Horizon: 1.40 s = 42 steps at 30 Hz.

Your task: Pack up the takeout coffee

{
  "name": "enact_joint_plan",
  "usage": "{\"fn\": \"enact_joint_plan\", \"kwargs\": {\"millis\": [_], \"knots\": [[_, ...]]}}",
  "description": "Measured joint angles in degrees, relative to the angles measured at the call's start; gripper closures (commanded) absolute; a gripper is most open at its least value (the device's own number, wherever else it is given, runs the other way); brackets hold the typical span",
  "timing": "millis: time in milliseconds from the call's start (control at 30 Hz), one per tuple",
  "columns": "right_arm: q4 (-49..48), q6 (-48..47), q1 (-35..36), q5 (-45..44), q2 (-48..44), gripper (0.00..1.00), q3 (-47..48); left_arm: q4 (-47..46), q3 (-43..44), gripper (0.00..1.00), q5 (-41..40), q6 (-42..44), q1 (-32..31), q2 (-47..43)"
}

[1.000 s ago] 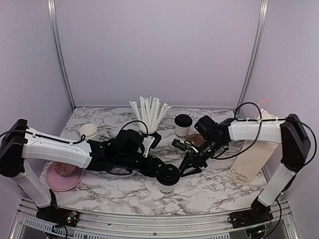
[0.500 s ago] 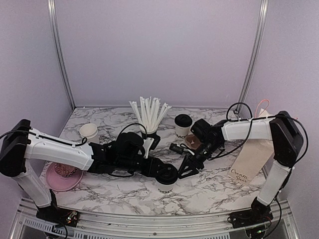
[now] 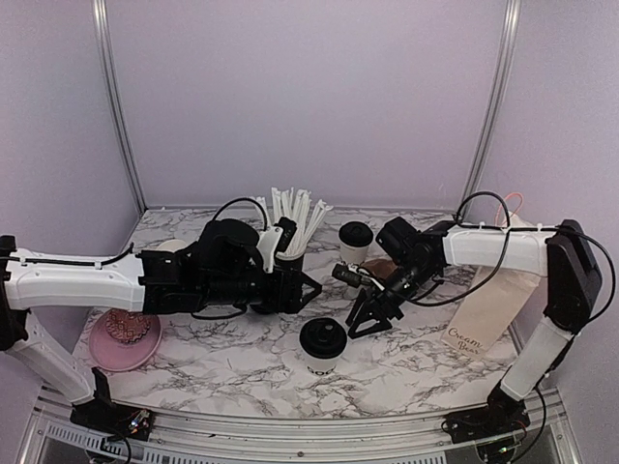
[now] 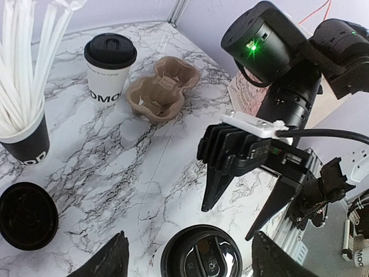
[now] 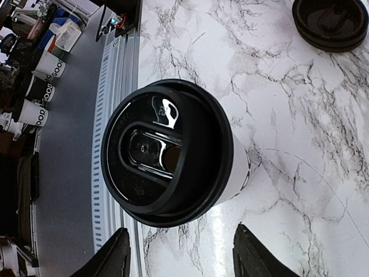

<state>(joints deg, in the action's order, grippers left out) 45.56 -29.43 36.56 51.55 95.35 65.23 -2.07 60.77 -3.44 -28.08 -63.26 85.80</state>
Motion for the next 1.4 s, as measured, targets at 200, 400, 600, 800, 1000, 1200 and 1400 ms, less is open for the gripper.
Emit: {"fn": "enact_joint_plan", "kwargs": {"millis": [200,400,600,800,1000,1200,1400], "knots": [[0.87,0.70,-0.46,0.24,1.16,0.50,2.38,3.48,-4.55,0.51,1.92,-9.77,0.00,-4.96],[0.44,1.64,-0.46,0.57,4.09,0.53,4.98,5.40,-6.45,0.54,10.58,-15.56,0.00,-1.77],[0.39,2.23,-0.46,0.63,5.25,0.54,5.01,5.29,-6.56,0.59,14.99,-17.49,-0.02,0.02],[0.31,2.62,-0.46,0.63,5.25,0.54,5.01,5.31,-6.62,0.48,16.50,-17.81,-0.02,0.98],[0.31,2.86,-0.48,0.63,5.25,0.54,5.01,5.51,-8.63,0.57,15.65,-18.80,-0.02,-1.68],[0.31,2.86,-0.46,0.63,5.27,0.54,5.01,5.70,-9.42,0.63,15.72,-19.80,-0.02,-2.14],[0.31,2.86,-0.46,0.63,5.27,0.54,5.01,5.33,-9.42,0.64,15.98,-19.69,-0.02,-0.81]]}}
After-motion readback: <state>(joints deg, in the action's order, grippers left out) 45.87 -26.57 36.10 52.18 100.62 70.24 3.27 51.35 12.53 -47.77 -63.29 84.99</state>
